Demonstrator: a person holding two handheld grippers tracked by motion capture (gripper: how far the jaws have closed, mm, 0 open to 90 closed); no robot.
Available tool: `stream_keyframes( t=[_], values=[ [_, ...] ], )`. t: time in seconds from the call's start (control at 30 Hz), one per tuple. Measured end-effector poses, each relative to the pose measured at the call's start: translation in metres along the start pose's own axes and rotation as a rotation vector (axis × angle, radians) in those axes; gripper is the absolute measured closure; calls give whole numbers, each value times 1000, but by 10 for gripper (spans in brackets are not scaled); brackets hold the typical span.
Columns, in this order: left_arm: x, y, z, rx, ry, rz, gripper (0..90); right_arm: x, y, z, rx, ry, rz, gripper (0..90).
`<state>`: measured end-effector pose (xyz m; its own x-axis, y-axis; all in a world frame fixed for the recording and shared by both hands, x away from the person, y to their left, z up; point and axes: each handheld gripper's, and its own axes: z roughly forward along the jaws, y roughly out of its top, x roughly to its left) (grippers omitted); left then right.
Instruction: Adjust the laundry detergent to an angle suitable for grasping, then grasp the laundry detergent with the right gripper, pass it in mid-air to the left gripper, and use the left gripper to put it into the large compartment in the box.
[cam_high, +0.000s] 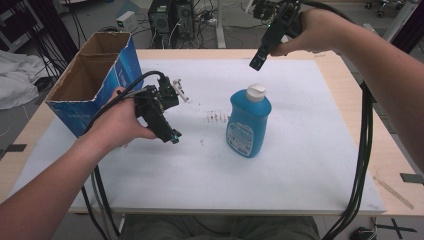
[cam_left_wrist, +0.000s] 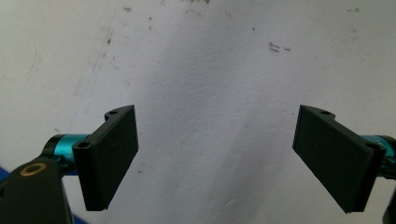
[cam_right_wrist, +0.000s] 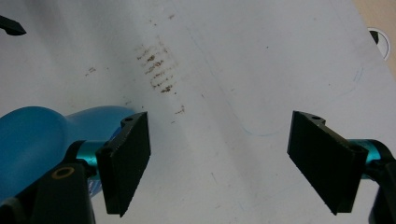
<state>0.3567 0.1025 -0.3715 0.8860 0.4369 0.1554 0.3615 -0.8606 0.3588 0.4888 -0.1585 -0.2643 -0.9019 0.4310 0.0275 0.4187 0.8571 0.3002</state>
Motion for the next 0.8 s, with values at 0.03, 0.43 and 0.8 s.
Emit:
stream_keyframes(
  t=[0.03, 0.43, 0.8],
  values=[
    [0, 0, 0, 1, 0, 0, 143, 0, 0, 0, 0, 0, 1, 210],
    [1, 0, 0, 4, 9, -9, 143, -2, -3, -2, -5, -2, 7, 210],
    [-1, -1, -3, -1, 9, -13, 143, 1, -5, -6, -10, -8, 11, 210]
  ],
)
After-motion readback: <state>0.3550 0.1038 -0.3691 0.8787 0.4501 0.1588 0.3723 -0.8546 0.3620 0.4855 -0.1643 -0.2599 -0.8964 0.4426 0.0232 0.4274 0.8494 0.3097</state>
